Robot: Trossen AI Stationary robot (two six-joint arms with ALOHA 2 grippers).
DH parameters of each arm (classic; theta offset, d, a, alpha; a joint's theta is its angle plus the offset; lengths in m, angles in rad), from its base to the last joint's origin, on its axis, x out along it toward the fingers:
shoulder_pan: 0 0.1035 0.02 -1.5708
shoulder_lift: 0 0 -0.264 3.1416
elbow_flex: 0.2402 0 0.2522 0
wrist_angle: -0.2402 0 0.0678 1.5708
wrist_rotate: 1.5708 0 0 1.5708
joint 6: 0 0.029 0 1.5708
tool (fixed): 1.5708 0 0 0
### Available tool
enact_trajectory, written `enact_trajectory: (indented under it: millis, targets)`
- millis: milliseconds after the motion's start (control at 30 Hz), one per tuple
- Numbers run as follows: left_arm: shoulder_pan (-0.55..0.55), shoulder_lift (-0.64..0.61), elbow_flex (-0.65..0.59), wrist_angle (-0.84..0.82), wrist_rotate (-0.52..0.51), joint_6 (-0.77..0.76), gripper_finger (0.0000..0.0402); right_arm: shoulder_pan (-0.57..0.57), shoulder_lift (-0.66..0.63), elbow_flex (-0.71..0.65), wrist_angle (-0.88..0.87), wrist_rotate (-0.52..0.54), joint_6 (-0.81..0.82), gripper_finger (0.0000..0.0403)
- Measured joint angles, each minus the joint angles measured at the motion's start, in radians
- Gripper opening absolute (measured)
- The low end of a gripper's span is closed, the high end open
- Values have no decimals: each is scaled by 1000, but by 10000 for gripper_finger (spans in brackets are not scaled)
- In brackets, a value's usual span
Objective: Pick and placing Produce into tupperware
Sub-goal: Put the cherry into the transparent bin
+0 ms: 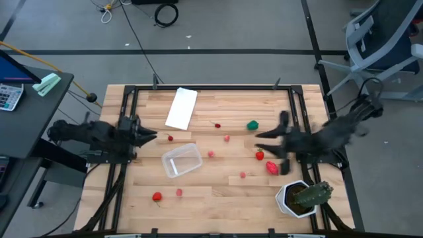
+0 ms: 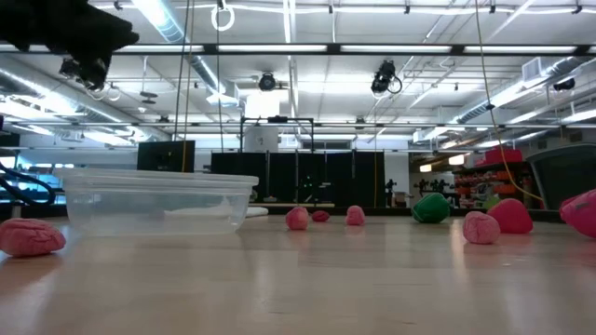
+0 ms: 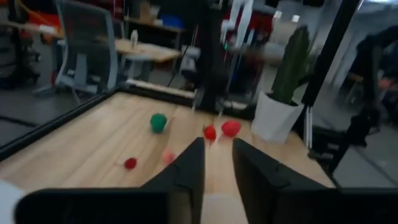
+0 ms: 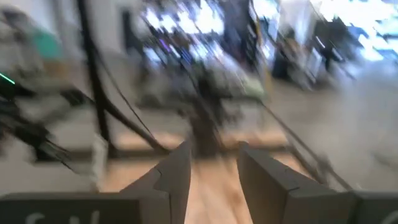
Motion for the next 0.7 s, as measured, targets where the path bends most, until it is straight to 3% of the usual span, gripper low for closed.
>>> enact_trajectory:
  millis: [200, 333, 500, 700]
  targets:
    - [0, 77, 272, -326, 0, -2, 150, -70, 121, -40, -61, 3, 99, 137]
    - [0, 161, 403, -519, -1, -16, 165, -99, 193, -38, -42, 9, 108, 137]
    - [0, 286, 425, -686, 0, -67, 163, -133, 274, -39, -72, -10, 138, 137]
    - [0, 448, 416, -685, 0, -75, 159, -160, 356, -38, -69, -13, 158, 137]
